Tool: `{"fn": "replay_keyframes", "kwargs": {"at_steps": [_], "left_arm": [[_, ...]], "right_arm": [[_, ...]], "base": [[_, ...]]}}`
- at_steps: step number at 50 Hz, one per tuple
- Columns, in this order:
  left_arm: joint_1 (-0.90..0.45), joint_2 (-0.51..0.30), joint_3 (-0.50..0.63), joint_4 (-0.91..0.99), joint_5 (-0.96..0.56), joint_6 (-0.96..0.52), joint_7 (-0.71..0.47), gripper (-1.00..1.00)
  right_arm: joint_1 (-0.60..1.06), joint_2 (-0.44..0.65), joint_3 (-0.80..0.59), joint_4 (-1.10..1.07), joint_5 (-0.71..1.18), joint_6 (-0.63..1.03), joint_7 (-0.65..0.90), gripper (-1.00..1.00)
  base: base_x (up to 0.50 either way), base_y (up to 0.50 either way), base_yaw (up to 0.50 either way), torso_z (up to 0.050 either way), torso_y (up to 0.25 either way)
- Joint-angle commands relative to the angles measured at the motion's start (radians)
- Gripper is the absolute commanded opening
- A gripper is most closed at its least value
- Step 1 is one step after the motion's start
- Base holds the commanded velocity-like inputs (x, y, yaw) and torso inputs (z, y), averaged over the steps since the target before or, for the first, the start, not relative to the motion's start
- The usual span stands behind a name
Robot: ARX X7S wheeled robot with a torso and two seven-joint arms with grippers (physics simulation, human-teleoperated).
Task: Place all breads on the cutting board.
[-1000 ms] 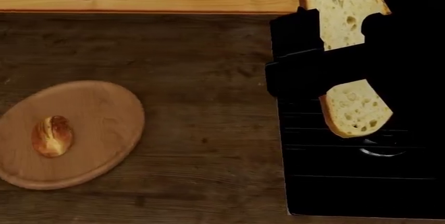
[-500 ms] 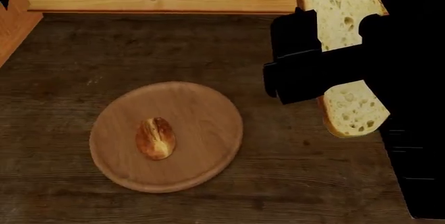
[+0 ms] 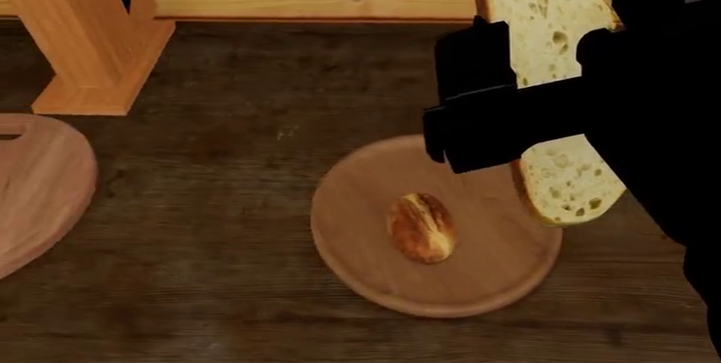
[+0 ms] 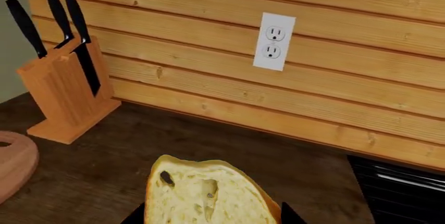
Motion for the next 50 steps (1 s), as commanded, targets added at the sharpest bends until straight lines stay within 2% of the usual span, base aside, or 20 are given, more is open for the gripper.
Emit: {"fn": "replay_keyframes", "kwargs": {"at_steps": [1, 17, 28, 42, 50], "left_arm": [[-0.004, 0.002, 0.002, -0.007, -0.006, 0.015, -0.008, -1.00], [-0.051, 0.046, 0.022, -0.064, 0.024, -0.018, 0.000, -1.00], [-0.041, 0.046, 0.025, -0.059, 0.016, -0.010, -0.011, -1.00], [-0.045, 0.046, 0.024, -0.059, 0.018, -0.010, -0.006, -1.00], [-0.054, 0.053, 0.026, -0.066, 0.020, -0.013, -0.005, -1.00]], "right_arm": [[-0.003, -0.003, 0.005, -0.007, -0.016, 0.013, -0.018, -1.00], [-0.007, 0.007, 0.015, -0.015, -0.013, 0.001, -0.024, -1.00], [-0.023, 0.014, 0.033, -0.029, -0.022, -0.030, -0.032, -1.00], [-0.012, 0.003, 0.029, -0.032, -0.025, -0.015, -0.042, -1.00], [-0.004, 0.002, 0.031, -0.033, -0.031, -0.010, -0.050, -1.00]], "base": [[0.00, 0.50, 0.00, 0.000, 0.000], [0.00, 0.00, 0.00, 0.000, 0.001], [0.00, 0.00, 0.00, 0.000, 0.000], [0.46, 0.00, 0.00, 0.000, 0.001], [0.24, 0.18, 0.00, 0.000, 0.001]]}}
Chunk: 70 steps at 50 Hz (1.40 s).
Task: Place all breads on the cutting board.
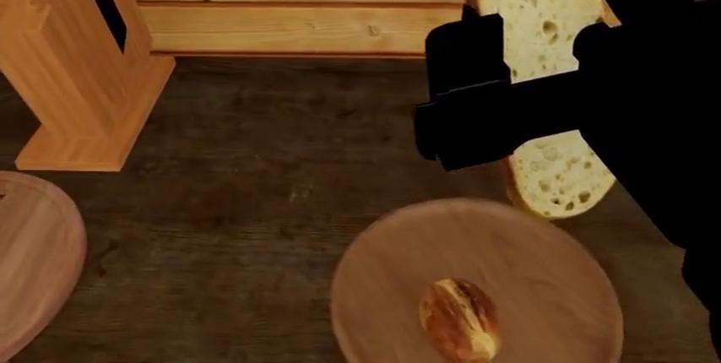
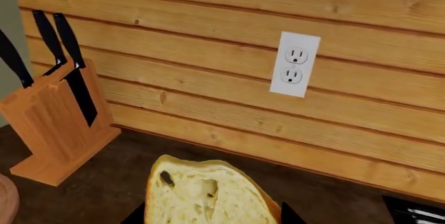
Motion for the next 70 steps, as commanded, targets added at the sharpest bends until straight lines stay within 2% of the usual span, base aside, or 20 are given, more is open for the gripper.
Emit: {"fn": "replay_keyframes", "kwargs": {"at_steps": [1, 11, 15, 19, 22, 27, 30, 39, 45, 53, 70], "left_arm": [[-0.012, 0.004, 0.003, -0.010, -0.008, 0.011, -0.012, -1.00], [-0.005, 0.008, 0.009, -0.023, 0.020, 0.008, 0.004, -1.00], [-0.028, 0.030, 0.025, -0.071, 0.075, -0.017, 0.042, -1.00], [-0.089, 0.081, 0.074, -0.192, 0.210, -0.073, 0.127, -1.00], [-0.159, 0.149, 0.165, -0.320, 0.335, -0.169, 0.261, -1.00], [-0.198, 0.226, 0.259, -0.466, 0.454, -0.213, 0.410, -1.00], [-0.237, 0.266, 0.339, -0.528, 0.543, -0.239, 0.548, -1.00], [-0.292, 0.391, 0.546, -0.770, 0.782, -0.184, 0.847, -1.00], [-0.291, 0.463, 0.650, -0.907, 0.867, -0.153, 1.013, -1.00], [-0.253, 0.485, 0.708, -0.941, 0.891, -0.147, 1.106, -1.00], [-0.219, 0.463, 0.794, -0.891, 0.925, -0.171, 1.168, -1.00]], "right_arm": [[0.009, -0.005, 0.007, -0.004, -0.020, 0.021, -0.022, -1.00], [-0.007, 0.009, 0.011, -0.011, -0.019, 0.008, -0.021, -1.00], [-0.010, 0.008, 0.010, -0.012, -0.016, 0.007, -0.023, -1.00], [-0.011, 0.006, 0.009, -0.012, -0.016, 0.007, -0.023, -1.00], [-0.012, 0.006, 0.009, -0.016, -0.013, 0.007, -0.022, -1.00], [-0.017, 0.005, 0.009, -0.018, -0.014, 0.002, -0.024, -1.00], [-0.015, 0.008, 0.009, -0.018, -0.011, 0.006, -0.025, -1.00], [-0.003, -0.005, 0.006, -0.008, -0.013, 0.013, -0.030, -1.00], [-0.012, -0.004, 0.008, -0.015, -0.016, 0.005, -0.031, -1.00], [-0.027, 0.014, 0.014, -0.028, -0.015, -0.005, -0.031, -1.00], [-0.043, 0.020, 0.017, -0.029, -0.030, -0.013, -0.042, -1.00]], "base": [[0.19, 0.26, 0.00, 0.000, 0.000], [0.11, 0.12, 0.00, 0.000, 0.001], [0.00, 0.00, 0.00, 0.000, 0.000], [0.00, 0.00, 0.00, 0.000, 0.002], [0.00, 0.00, 0.00, 0.000, 0.000], [0.00, 0.00, 0.00, 0.000, 0.000], [0.00, 0.00, 0.00, 0.000, 0.000], [0.00, 0.00, 0.00, 0.000, 0.000], [0.00, 0.00, 0.00, 0.000, 0.000], [0.00, 0.00, 0.00, 0.000, 0.001], [0.00, 0.00, 0.00, 0.000, 0.000]]}}
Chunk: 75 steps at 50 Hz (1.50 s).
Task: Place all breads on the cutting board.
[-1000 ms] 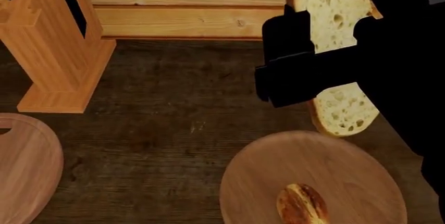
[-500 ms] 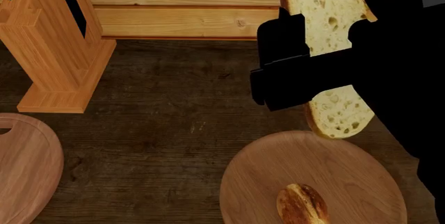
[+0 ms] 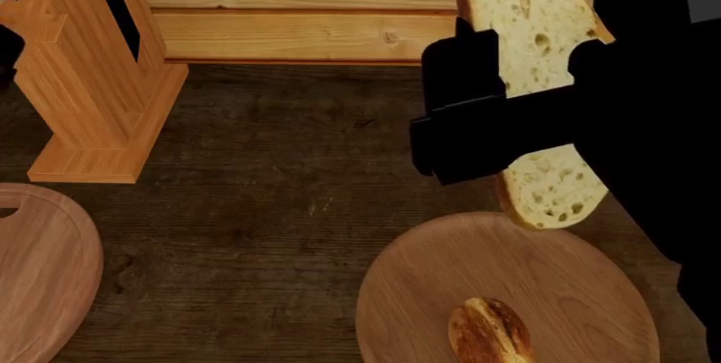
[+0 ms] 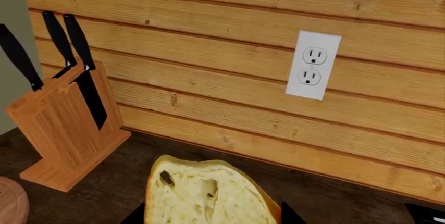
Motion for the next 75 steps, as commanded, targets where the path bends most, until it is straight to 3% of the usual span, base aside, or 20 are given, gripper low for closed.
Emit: {"fn": "replay_keyframes", "kwargs": {"at_steps": [1, 26, 50, 75], "left_arm": [[0.022, -0.007, 0.052, 0.002, 0.021, -0.014, 0.040, -1.00], [0.062, -0.060, 0.066, -0.002, 0.009, -0.032, 0.051, -1.00], [0.144, 0.033, 0.098, -0.238, 0.079, 0.075, 0.111, -1.00], [0.242, -0.011, 0.071, -0.150, 0.032, 0.048, 0.036, -1.00]], "right_arm": [[-0.011, 0.006, 0.008, -0.005, -0.025, 0.008, -0.020, -1.00], [-0.022, 0.015, 0.012, -0.015, -0.024, -0.002, -0.019, -1.00], [-0.018, 0.010, 0.009, -0.010, -0.021, 0.003, -0.015, -1.00], [-0.055, 0.036, 0.020, -0.034, -0.027, -0.023, -0.023, -1.00]], "base": [[0.00, 0.00, 0.00, 0.000, 0.010], [0.00, 0.00, 0.00, 0.000, 0.000], [0.00, 0.00, 0.00, 0.000, 0.000], [0.00, 0.00, 0.00, 0.000, 0.000]]}}
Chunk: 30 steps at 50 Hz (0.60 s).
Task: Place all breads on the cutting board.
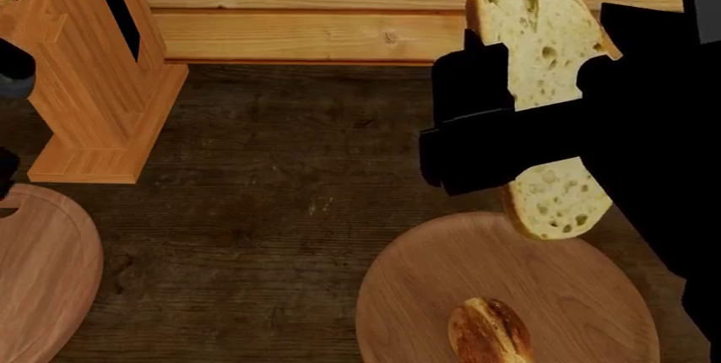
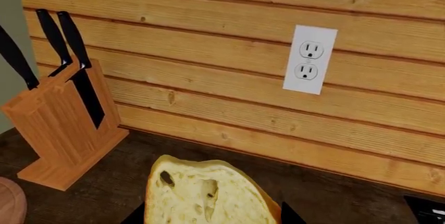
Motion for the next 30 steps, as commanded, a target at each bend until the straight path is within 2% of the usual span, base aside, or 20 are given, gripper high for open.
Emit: {"fn": "replay_keyframes", "kwargs": {"at_steps": [1, 3, 4, 15, 25, 30], "left_arm": [[0.036, -0.013, -0.015, 0.011, -0.019, -0.005, -0.044, -1.00], [0.039, -0.018, -0.018, 0.019, -0.021, -0.005, -0.051, -1.00], [0.041, -0.020, -0.017, 0.021, -0.021, -0.004, -0.052, 1.00], [0.021, -0.040, -0.040, 0.062, -0.043, -0.020, -0.068, 1.00], [-0.059, -0.114, -0.110, 0.241, -0.122, -0.091, -0.134, 1.00], [-0.073, -0.176, -0.194, 0.360, -0.222, -0.137, -0.225, 1.00]], "right_arm": [[-0.016, 0.011, 0.010, -0.012, -0.019, 0.003, -0.017, -1.00], [-0.014, 0.011, 0.009, -0.010, -0.019, 0.006, -0.016, -1.00], [-0.010, 0.010, 0.009, -0.008, -0.017, 0.008, -0.016, -1.00], [0.005, -0.004, 0.004, 0.003, -0.018, 0.019, -0.014, -1.00], [-0.002, -0.002, 0.006, -0.003, -0.021, 0.013, -0.017, -1.00], [-0.008, 0.013, 0.013, -0.013, -0.016, 0.008, -0.019, -1.00]], "base": [[0.00, 0.00, 0.00, 0.000, 0.000], [0.00, 0.00, 0.00, 0.000, 0.000], [0.00, 0.00, 0.00, 0.000, 0.000], [0.00, 0.00, 0.00, 0.000, 0.000], [0.00, 0.00, 0.00, 0.000, 0.000], [0.00, 0.00, 0.00, 0.000, 0.000]]}}
